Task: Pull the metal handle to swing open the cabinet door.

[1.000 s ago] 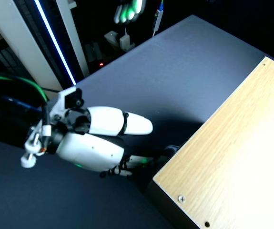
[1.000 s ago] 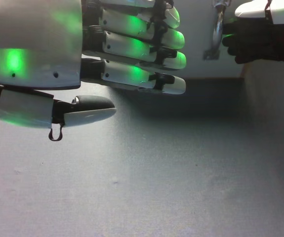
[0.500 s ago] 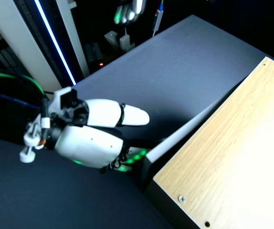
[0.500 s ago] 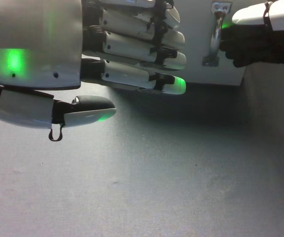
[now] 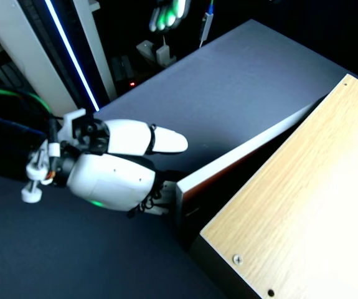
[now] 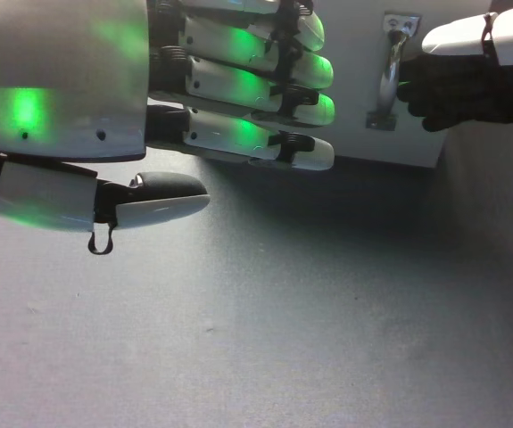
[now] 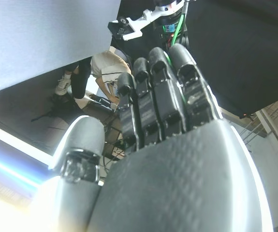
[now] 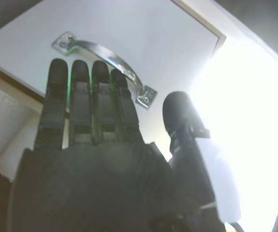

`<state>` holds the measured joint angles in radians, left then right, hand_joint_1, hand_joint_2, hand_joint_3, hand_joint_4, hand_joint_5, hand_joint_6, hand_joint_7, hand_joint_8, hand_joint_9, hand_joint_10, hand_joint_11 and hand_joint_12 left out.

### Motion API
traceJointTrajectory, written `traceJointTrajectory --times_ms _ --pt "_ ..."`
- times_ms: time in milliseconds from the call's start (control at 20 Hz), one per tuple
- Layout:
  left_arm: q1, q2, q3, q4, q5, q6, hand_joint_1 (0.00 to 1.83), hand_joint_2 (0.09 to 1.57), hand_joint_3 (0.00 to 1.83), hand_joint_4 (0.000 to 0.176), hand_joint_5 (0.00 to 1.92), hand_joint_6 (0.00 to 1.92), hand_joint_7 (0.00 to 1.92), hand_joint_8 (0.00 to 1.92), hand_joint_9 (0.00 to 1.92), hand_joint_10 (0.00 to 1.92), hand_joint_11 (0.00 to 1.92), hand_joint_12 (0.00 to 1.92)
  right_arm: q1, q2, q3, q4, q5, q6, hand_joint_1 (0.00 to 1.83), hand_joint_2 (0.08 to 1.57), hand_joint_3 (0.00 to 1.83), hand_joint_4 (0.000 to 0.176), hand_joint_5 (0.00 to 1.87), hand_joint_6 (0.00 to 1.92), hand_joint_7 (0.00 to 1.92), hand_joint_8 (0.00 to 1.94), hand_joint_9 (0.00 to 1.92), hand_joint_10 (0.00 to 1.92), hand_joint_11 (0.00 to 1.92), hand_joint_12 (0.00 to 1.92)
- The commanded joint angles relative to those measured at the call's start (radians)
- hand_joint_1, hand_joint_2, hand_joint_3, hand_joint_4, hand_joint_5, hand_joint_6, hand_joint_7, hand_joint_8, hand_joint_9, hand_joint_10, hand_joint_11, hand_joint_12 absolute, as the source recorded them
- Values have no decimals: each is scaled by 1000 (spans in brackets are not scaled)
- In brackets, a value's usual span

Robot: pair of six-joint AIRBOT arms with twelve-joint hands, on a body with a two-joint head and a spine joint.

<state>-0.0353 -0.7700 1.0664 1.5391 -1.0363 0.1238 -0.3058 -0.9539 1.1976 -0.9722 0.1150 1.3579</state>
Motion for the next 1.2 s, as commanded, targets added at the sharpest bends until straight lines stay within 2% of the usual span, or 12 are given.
traceJointTrajectory --times_ms 0,250,450,700,850,900,1050,1150 --pt "-8 6 0 -95 -22 6 0 1524 334 0 425 6 421 6 398 7 58 770 7 16 -5 24 81 10 0 1571 64 0 300 0 295 0 262 1 0 755" --pt "-8 6 0 -95 -22 6 0 1525 333 0 429 6 427 6 402 6 68 770 -2 33 -2 24 81 10 0 1571 57 0 295 0 290 0 264 1 0 739" --pt "-8 6 0 -95 -22 6 0 1528 337 0 434 4 436 6 403 4 56 759 -6 42 1 24 81 10 0 1571 70 0 230 1 238 0 218 0 0 642" --pt "-8 6 0 -95 -22 6 0 1523 340 0 432 2 438 4 412 5 80 761 -7 45 1 12 88 10 0 1571 73 0 226 0 232 1 213 0 0 675" --pt "-8 6 0 -95 -22 6 0 1526 341 0 435 2 437 2 409 3 90 761 -9 47 0 2 101 10 0 1571 97 0 202 1 212 0 194 0 0 623" --pt "-8 6 0 -95 -22 6 0 1526 339 0 430 0 432 0 404 0 77 757 -9 47 -1 2 101 10 25 1571 107 0 186 0 193 0 180 0 0 581" --pt "-8 6 0 -95 -22 6 0 1526 322 0 408 0 408 0 378 0 26 790 -12 47 -5 2 101 10 274 1546 34 0 187 4 195 4 174 9 0 570" --pt "-8 6 0 -95 -22 6 0 1527 320 0 401 0 397 0 367 0 18 794 -12 46 -6 2 100 10 240 1552 20 0 198 4 209 3 192 8 0 609"
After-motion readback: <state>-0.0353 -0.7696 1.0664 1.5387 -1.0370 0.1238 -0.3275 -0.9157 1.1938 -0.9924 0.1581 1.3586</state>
